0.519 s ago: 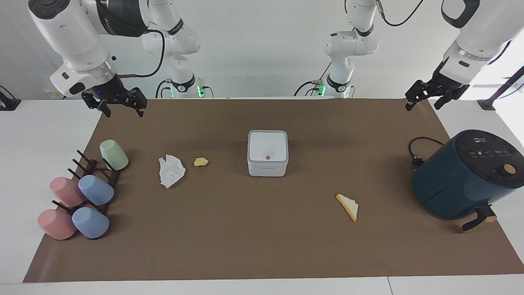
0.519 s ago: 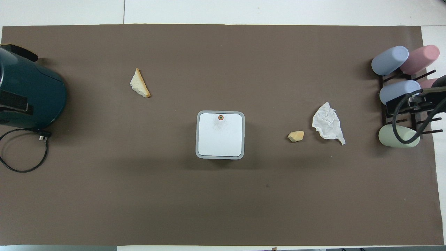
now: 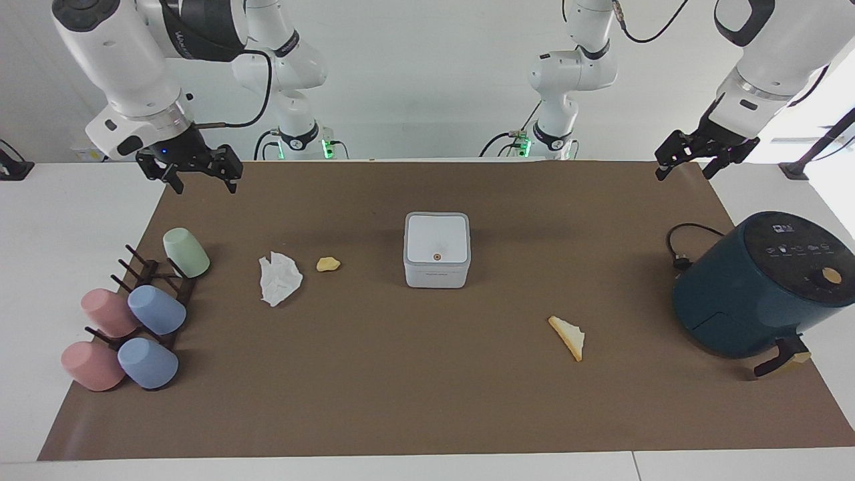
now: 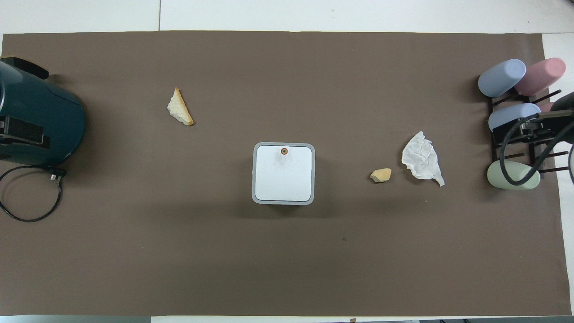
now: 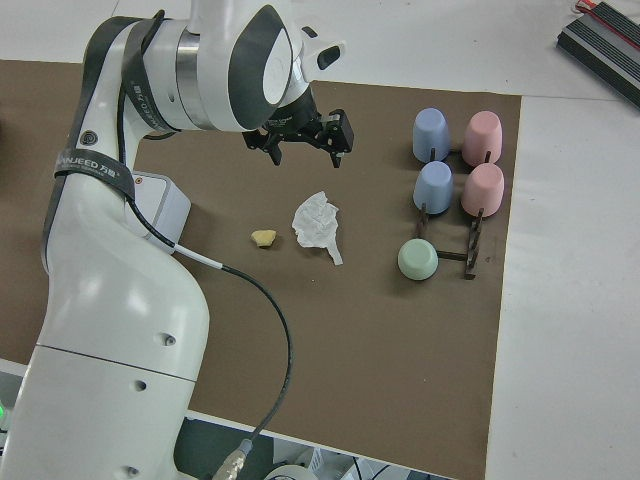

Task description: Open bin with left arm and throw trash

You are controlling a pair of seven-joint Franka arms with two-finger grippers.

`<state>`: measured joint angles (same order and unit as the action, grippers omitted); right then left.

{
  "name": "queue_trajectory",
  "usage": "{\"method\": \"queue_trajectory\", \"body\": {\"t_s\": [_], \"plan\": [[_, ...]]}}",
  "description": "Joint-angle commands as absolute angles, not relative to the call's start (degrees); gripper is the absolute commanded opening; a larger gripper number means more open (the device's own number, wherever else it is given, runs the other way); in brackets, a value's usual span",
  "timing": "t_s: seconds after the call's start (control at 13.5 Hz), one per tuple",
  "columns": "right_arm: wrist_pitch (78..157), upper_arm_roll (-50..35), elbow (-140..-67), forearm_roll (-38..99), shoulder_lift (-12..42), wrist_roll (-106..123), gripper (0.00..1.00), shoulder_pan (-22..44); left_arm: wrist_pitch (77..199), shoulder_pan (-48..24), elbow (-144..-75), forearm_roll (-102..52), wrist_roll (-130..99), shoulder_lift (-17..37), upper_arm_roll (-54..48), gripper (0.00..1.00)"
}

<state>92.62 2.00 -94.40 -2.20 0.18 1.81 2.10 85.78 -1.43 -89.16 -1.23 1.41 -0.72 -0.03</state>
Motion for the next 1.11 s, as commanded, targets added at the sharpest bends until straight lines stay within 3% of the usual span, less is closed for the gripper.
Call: {"method": "queue_trajectory", "body": {"t_s": [0.0, 0.07, 0.15, 0.22, 0.52, 0.81, 1.04], "plan": [[104.5, 1.1, -107.4, 0.2, -4.7, 1.1, 1.00, 5.3, 86.5, -3.9, -91.0, -1.1, -0.3, -2.0, 0.1, 1.00], [108.2, 1.1, -109.8, 0.2, -4.5, 1.2, 1.00, 5.7, 89.2, -6.0, -91.8, -1.1, -1.3, -2.1, 0.1, 0.87], [112.7, 1.0, -112.0, 0.3, -2.9, 1.3, 1.00, 6.0, 91.9, -7.2, -93.1, -1.1, -2.4, -2.5, 0.1, 0.37], [117.6, 1.1, -113.7, 1.0, -0.6, 1.4, 1.00, 7.3, 93.7, -9.6, -94.7, -1.1, -2.6, -3.2, 0.1, 0.03], [138.2, 1.1, -122.8, 1.1, 6.2, 6.1, 1.00, 7.1, 103.9, -20.0, -104.5, -1.1, -5.2, -7.4, -0.1, 0.00], [140.2, 1.1, -124.5, 1.2, 11.0, 6.2, 1.00, 6.9, 115.9, -29.1, -108.7, -1.3, -11.5, -5.7, -0.1, 0.00], [140.2, 1.1, -124.7, 1.3, 11.4, 5.8, 1.00, 6.9, 124.5, -33.3, -110.7, -1.4, -12.7, -2.8, -0.1, 0.00]]}}
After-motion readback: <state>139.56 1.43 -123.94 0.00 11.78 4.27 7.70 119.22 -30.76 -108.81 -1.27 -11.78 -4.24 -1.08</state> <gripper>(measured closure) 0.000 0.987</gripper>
